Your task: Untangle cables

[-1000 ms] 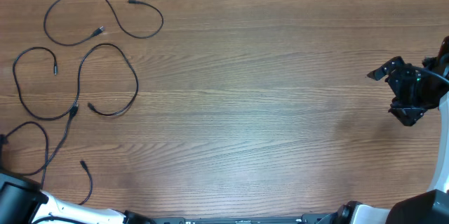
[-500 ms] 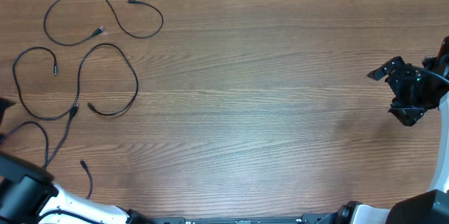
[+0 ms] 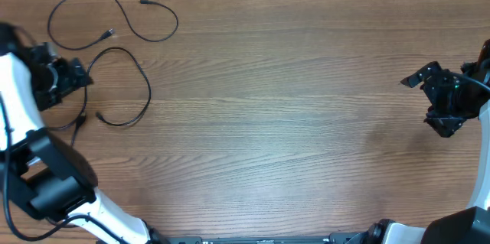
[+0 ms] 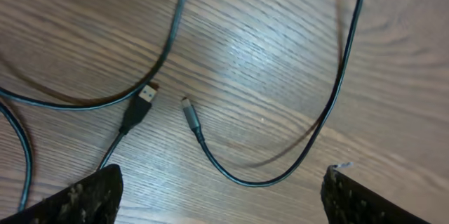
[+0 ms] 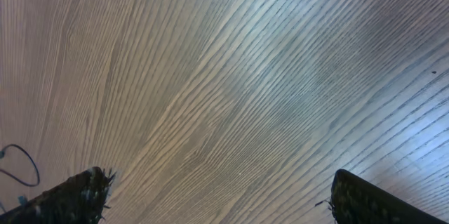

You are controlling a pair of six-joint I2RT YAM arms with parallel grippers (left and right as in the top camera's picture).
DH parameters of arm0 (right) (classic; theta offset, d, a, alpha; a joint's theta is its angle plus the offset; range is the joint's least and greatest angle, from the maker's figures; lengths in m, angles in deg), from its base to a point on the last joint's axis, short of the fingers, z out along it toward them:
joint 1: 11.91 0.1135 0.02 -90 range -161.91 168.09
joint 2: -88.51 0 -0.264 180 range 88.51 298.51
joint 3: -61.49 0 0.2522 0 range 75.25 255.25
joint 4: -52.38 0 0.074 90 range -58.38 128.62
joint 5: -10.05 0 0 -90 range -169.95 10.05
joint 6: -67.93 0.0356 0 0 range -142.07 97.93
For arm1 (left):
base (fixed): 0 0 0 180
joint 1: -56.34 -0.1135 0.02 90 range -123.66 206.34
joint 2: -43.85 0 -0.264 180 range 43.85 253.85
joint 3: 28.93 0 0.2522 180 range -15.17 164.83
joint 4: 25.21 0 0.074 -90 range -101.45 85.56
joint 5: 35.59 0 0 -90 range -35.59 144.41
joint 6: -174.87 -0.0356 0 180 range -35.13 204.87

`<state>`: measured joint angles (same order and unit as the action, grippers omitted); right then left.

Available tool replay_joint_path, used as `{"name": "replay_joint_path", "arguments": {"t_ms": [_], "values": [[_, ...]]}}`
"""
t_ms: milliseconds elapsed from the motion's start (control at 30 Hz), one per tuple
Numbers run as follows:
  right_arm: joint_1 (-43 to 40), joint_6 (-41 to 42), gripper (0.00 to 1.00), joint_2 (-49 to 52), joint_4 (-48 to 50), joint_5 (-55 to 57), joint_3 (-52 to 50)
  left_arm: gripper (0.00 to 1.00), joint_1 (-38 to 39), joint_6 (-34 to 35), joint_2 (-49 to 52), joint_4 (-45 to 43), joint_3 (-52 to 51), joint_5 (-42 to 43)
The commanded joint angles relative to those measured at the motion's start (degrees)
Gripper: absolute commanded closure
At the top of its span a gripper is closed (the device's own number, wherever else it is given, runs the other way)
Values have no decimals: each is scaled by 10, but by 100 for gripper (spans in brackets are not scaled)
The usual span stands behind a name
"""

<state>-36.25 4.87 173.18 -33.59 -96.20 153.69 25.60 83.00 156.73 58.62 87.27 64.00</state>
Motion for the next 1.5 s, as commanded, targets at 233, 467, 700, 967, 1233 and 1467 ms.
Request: {"name": "replay_joint_path", "arguments": {"t_ms": [233, 467, 700, 967, 1233, 1467], "values": [[-1, -2, 0, -4, 1, 2, 10, 21, 53, -18, 0, 3, 8, -75], [-1, -2, 0, -4, 1, 2, 10, 7, 53, -56, 3, -1, -3, -90], [-1, -2, 0, -4, 1, 2, 10, 9, 45, -58, 3, -44, -57, -179], [-1, -2, 0, -4, 1, 2, 10, 4, 15, -70, 3, -122, -183, -196], [-1, -2, 0, -4, 1, 2, 10, 9, -50, -110, 3, -150, -226, -99], [-1, -2, 0, -4, 1, 2, 10, 23, -76, -110, 3, -196, -249, -95]]}}
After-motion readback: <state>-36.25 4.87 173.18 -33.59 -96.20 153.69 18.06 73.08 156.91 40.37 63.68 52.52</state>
